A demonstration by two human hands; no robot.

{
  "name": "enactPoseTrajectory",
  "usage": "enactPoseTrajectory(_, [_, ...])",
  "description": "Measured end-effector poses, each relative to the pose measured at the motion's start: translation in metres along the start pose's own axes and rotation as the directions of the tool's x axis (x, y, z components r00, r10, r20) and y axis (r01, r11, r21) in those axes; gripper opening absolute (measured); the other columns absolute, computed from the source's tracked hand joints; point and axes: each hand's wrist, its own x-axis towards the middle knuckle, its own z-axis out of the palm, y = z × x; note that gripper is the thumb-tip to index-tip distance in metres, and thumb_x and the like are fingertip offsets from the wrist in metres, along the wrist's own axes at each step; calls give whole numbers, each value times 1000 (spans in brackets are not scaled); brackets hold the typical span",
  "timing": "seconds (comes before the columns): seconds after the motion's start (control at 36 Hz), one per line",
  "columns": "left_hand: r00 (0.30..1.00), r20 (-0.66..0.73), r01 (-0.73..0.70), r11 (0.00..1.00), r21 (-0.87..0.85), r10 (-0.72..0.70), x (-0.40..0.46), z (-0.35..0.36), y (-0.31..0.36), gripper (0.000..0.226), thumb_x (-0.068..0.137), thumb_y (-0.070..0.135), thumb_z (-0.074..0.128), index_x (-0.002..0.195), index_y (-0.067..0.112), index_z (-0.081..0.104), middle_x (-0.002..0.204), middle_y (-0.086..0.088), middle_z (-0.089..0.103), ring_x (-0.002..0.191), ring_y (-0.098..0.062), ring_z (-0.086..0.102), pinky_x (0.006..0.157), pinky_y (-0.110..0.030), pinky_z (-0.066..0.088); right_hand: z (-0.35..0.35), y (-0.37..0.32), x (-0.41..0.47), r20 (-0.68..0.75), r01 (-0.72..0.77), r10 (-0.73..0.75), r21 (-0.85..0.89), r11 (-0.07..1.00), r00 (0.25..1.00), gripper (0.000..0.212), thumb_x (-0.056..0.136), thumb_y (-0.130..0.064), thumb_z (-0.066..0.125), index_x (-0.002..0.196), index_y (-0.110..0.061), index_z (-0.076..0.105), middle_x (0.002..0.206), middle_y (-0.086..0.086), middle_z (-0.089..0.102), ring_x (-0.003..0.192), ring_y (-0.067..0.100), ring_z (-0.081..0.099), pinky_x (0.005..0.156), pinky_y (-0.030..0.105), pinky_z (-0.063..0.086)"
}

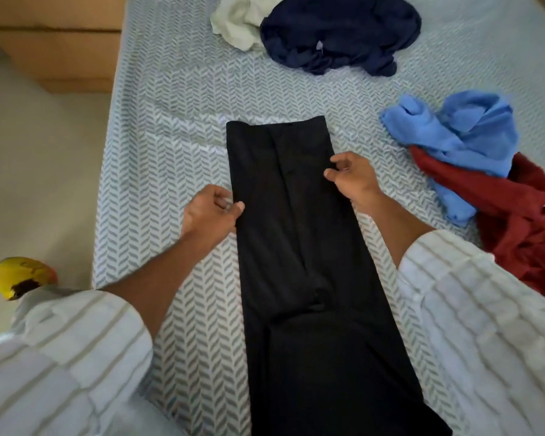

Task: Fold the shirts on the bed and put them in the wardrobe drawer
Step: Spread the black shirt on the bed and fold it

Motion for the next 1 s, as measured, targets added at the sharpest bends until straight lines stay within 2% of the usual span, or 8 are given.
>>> enactPoseTrajectory(0.14, [999,-33,0,1000,-20,-1,59,-1,8,27,87,37,74,107,22,63,87,11,65,75,-1,59,77,-22,50,1,-18,50,7,-101,102,228,968,995,46,81,-18,83,119,-14,59,105,-4,66,98,11,66,74,19,51])
enactPoseTrajectory(0.19, [999,-47,2,1000,-14,-3,80,1,12,29,86,39,74,107,22,64,86,11,64,76,-2,59,78,-24,51,0,-28,64,71,-130,114,284,950,991,32,83,-13,81,110,-13,63,98,-4,69,84,3,69,66,16,53])
enactPoseTrajectory(0.31, [999,-22,25,1000,-18,-25,115,-1,25,38,81,49,78,107,26,63,88,12,64,81,-2,62,68,-20,50,-2,-37,89,195,-178,126,283,942,973,34,79,-15,85,109,-13,71,98,-2,78,89,8,74,77,23,59])
enactPoseTrajectory(0.47, [996,26,84,989,-120,-81,151,2,42,40,72,41,88,100,20,69,91,8,70,85,-5,67,72,-21,54,5,-37,113,160,-172,128,299,939,979,19,79,-17,84,92,-13,71,93,-1,78,86,9,74,77,24,59])
enactPoseTrajectory(0.64, [984,-58,160,976,-145,-170,173,12,55,15,77,29,83,87,23,73,86,4,74,77,-9,68,78,-27,59,-5,-35,126,170,-227,176,366,903,970,14,84,-27,81,88,-19,70,91,-3,76,78,9,70,60,20,53])
enactPoseTrajectory(0.78, [965,-130,212,968,-136,-230,178,13,63,11,83,22,66,93,17,68,91,-5,73,85,-22,70,75,-36,59,-3,-37,133,96,-229,208,368,901,973,22,92,-29,73,75,-21,61,85,-2,70,67,10,63,44,19,44])
enactPoseTrajectory(0.89, [969,-131,200,976,-81,-210,179,15,62,20,84,29,70,100,17,67,95,-3,71,85,-18,67,66,-28,53,-2,-39,134,68,-208,196,275,939,978,24,95,-39,67,88,-16,65,91,1,71,71,12,62,52,24,44])
enactPoseTrajectory(1.0, [976,-50,207,973,-107,-213,181,12,61,31,75,37,85,92,19,66,93,4,70,88,-12,67,80,-30,57,-13,-36,130,214,-233,175,288,929,961,25,91,-36,73,83,-15,62,58,-10,66,45,1,60,39,16,42])
